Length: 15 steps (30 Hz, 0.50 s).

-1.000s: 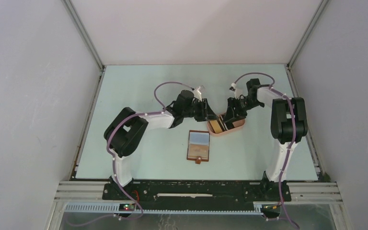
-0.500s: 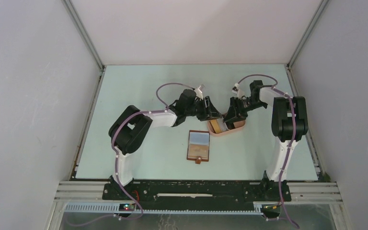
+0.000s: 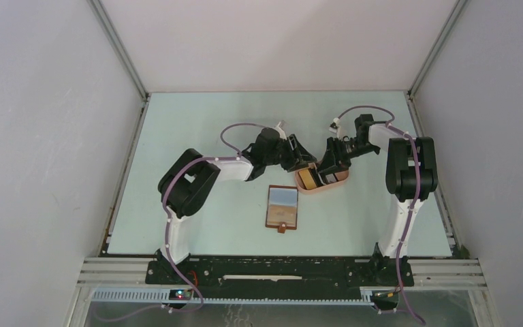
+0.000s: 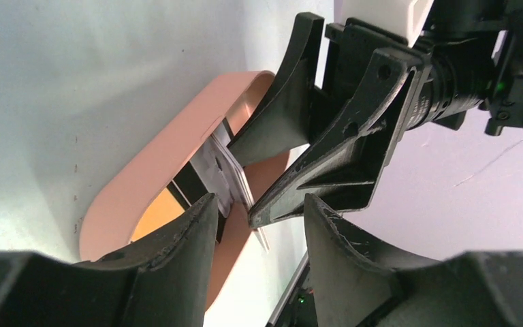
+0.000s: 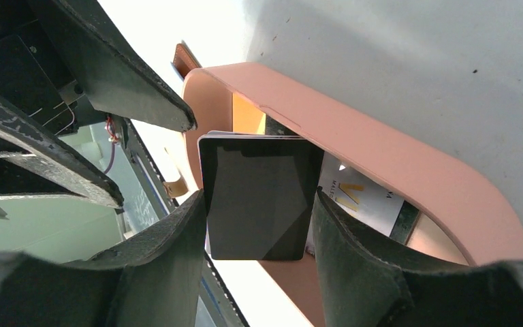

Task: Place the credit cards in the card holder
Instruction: Pick up the credit card from the storage box.

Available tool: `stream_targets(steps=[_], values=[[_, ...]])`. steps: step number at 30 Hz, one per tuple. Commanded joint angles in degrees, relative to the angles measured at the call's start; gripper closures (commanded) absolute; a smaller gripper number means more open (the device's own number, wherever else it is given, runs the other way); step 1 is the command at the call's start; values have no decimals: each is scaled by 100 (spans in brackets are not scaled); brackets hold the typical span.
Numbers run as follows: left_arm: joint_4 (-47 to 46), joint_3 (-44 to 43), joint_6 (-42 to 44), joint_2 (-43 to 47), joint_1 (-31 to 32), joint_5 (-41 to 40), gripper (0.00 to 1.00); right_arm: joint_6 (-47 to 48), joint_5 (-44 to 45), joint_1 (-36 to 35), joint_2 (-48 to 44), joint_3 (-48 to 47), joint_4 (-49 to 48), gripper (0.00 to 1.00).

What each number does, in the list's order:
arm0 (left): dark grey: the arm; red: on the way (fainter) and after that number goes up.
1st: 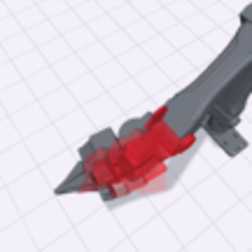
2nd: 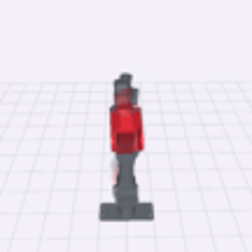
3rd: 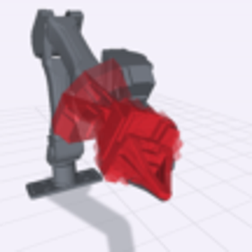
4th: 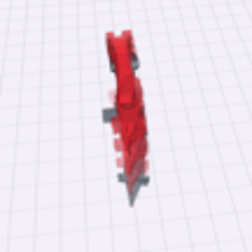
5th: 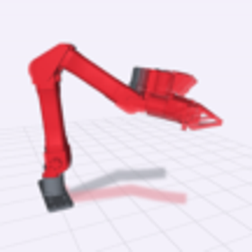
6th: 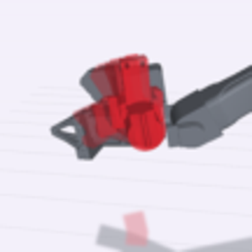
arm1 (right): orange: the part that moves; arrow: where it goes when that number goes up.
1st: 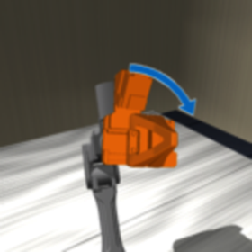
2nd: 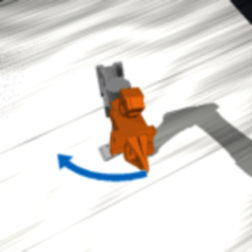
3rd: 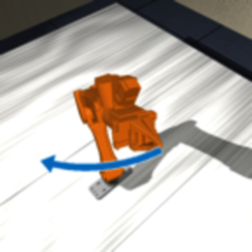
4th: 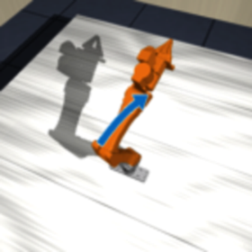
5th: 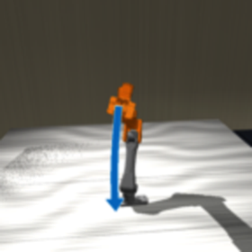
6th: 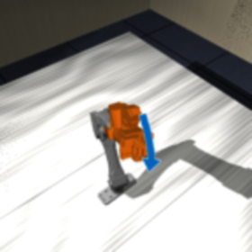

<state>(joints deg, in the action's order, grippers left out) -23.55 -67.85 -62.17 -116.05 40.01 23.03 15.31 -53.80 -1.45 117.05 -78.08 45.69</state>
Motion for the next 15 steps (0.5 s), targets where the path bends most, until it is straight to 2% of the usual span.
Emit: stream_targets(steps=[1,15], values=[[-473,-17,-513,-13,20,-232,45,70,-268,41,-72,-191,88,63],[-342,12,-963,-81,108,-564,48,-15,-414,51,-341,-66,-126,64]])
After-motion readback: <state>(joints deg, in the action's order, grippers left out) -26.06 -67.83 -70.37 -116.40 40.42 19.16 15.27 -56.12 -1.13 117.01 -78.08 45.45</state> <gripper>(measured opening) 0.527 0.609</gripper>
